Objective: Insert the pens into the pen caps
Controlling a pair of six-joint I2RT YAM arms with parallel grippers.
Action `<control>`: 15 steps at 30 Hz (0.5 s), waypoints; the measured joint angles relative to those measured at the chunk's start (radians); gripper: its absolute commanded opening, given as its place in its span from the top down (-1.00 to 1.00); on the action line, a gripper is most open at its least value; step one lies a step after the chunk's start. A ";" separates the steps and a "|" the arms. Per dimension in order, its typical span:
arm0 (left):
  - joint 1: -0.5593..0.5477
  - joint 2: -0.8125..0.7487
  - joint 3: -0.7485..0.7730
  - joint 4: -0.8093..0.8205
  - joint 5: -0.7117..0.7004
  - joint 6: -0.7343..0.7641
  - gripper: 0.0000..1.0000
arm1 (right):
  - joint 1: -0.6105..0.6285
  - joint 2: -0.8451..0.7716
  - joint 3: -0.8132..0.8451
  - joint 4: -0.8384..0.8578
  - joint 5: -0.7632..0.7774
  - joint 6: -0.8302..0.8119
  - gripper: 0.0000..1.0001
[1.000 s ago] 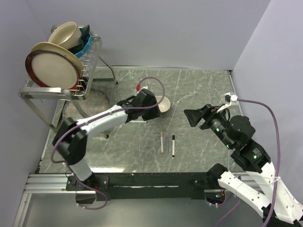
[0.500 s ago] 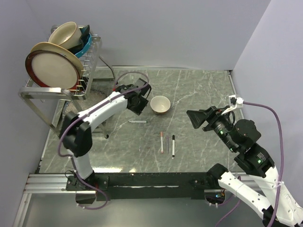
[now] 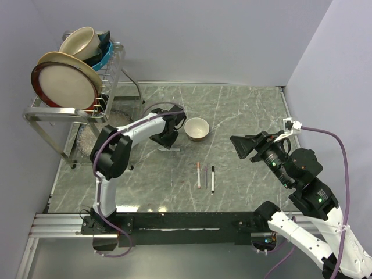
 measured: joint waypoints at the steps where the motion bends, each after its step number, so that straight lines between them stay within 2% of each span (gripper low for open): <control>1: 0.002 0.008 0.000 0.000 0.000 0.000 0.20 | 0.000 0.000 0.000 0.000 0.000 0.000 -0.64; 15: 0.004 0.068 0.003 0.006 0.033 0.023 0.34 | 0.000 -0.003 0.000 0.001 0.000 0.003 -0.64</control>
